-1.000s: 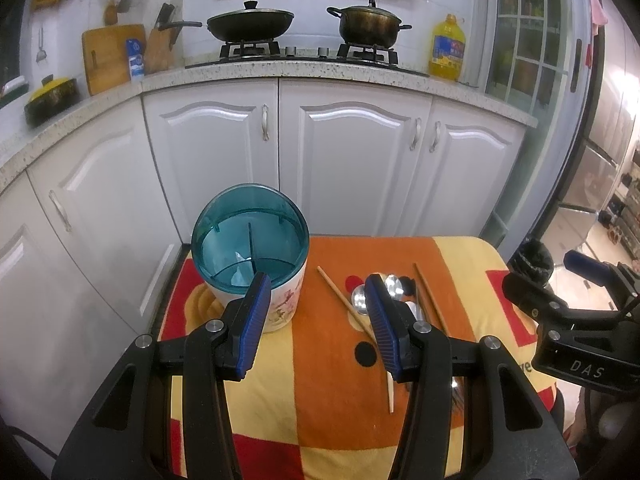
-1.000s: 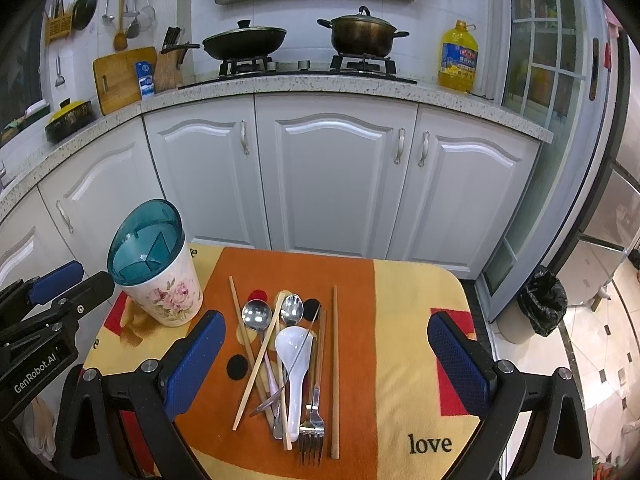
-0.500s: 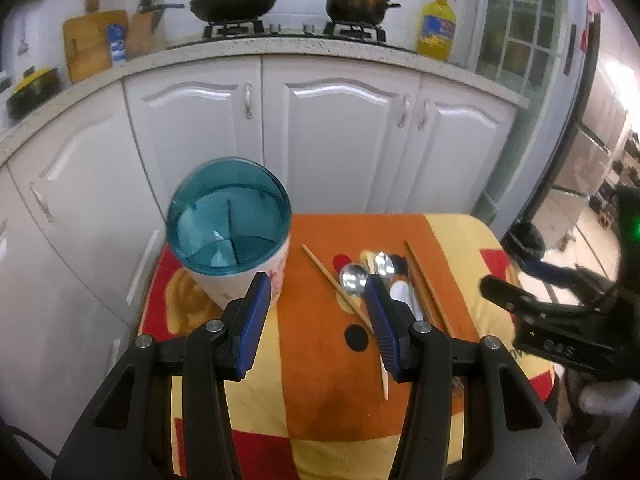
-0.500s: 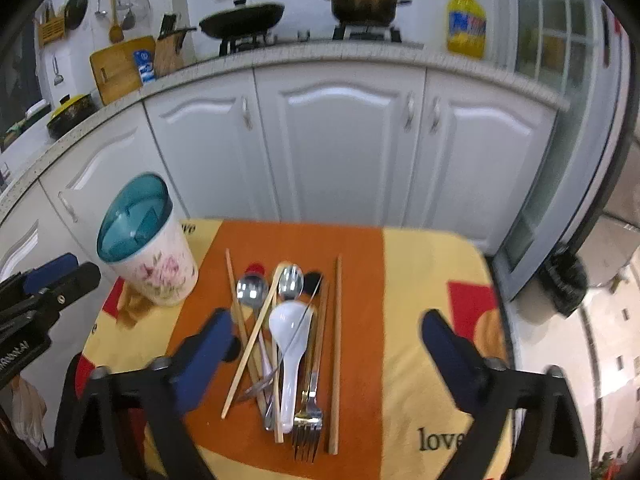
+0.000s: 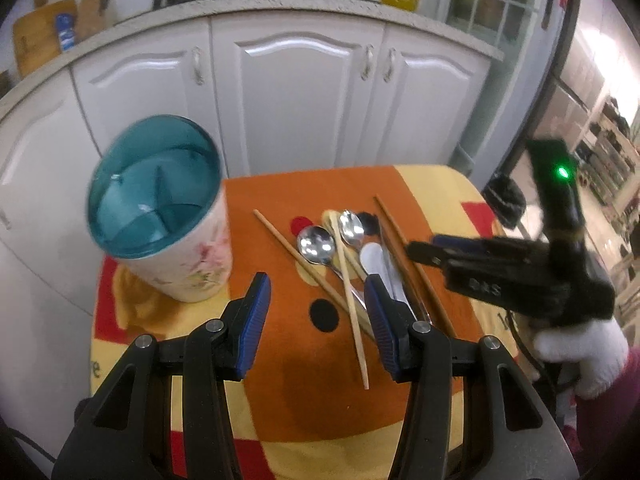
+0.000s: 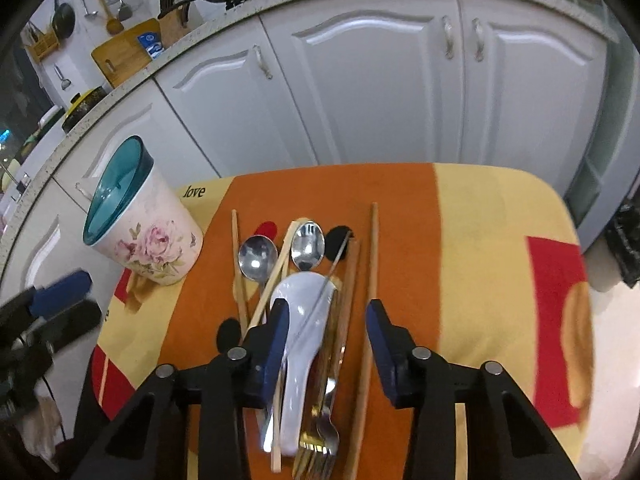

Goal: Organize utensils
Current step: 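Grasp a wooden chopstick with the left tool while the right tool grasps a metal spoon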

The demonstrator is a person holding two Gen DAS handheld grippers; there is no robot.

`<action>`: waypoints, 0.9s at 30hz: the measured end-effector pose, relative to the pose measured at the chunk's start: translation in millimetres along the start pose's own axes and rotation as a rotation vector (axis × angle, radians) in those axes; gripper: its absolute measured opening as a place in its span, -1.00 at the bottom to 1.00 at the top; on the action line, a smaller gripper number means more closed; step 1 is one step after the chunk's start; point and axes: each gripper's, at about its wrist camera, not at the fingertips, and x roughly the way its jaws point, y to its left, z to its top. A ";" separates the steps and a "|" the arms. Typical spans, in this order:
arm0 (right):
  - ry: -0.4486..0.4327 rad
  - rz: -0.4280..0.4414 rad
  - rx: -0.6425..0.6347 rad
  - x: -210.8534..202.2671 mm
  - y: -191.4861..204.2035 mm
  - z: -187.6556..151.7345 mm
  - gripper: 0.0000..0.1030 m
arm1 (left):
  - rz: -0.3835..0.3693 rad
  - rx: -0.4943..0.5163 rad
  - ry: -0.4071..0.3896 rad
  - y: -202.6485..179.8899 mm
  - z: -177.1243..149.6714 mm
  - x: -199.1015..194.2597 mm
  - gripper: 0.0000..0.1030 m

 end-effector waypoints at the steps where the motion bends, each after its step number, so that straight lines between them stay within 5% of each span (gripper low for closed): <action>1: 0.011 0.014 -0.001 6.3 -0.3 3.0 -0.35 | -0.007 0.006 0.006 -1.6 0.6 3.9 -0.08; 13: 0.099 0.053 0.024 60.9 -12.4 31.2 -0.70 | -0.040 0.019 0.105 -9.2 21.3 60.8 -0.11; 16: 0.116 0.075 0.020 64.1 -14.8 35.4 -0.88 | -0.039 0.018 0.134 -10.5 25.7 77.6 -0.14; 18: 0.117 0.075 -0.003 64.8 -14.9 34.4 -0.90 | -0.041 0.009 0.159 -9.9 28.0 89.2 -0.33; 27: 0.081 0.098 0.043 38.8 -45.4 19.2 -0.98 | -0.023 0.007 0.257 -11.5 31.1 133.0 -0.49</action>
